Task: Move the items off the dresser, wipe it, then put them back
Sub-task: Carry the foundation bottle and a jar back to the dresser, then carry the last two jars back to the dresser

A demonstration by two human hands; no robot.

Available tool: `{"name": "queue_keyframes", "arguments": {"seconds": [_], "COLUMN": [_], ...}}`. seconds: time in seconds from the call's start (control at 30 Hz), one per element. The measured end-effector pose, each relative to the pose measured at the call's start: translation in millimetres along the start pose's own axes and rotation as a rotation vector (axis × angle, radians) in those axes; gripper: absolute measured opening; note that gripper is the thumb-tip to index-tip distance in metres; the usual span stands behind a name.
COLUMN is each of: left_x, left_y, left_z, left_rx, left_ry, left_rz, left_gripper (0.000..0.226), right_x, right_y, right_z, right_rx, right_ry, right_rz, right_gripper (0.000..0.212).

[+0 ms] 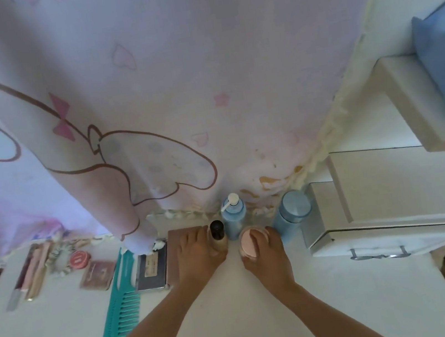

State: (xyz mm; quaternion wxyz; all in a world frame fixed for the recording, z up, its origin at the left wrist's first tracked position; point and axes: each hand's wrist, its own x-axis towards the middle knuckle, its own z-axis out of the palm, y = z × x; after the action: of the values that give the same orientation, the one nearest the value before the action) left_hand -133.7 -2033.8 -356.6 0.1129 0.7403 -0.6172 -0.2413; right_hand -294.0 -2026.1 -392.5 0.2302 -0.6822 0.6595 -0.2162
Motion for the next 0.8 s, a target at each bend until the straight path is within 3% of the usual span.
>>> {"name": "queue_keyframes", "arguments": {"seconds": [0.13,0.3,0.47,0.57,0.8], "left_x": [-16.4,-41.9,-78.9,-113.1,-262.2], "left_y": [-8.6,-28.6,-65.2,-101.0,-229.6], "left_z": [-6.2,-18.8,-39.9,-60.6,-116.6], "left_rx": [0.004,-0.057,-0.171,-0.191,-0.273], "left_ry": [0.007,0.096,0.235,0.329,0.542], "left_rz": [-0.031,-0.102,-0.181,-0.244,-0.5], "left_gripper": [0.061,0.051,0.055,0.055,0.052], "right_x": [-7.6,-21.2,-36.3,-51.1,-140.4], "right_y": [1.3,-20.7,-59.9,-95.8,-228.2], "right_z": [3.3,9.1,23.1,38.9,98.8], "right_rx": [-0.274,-0.38,-0.381,-0.36,-0.378], "right_ry": [0.127,0.211,0.218,0.2,0.034], "right_rz": [-0.163,-0.26,-0.368,-0.471,-0.78], "right_gripper": [0.08,0.072,0.076,0.067,0.06]}}
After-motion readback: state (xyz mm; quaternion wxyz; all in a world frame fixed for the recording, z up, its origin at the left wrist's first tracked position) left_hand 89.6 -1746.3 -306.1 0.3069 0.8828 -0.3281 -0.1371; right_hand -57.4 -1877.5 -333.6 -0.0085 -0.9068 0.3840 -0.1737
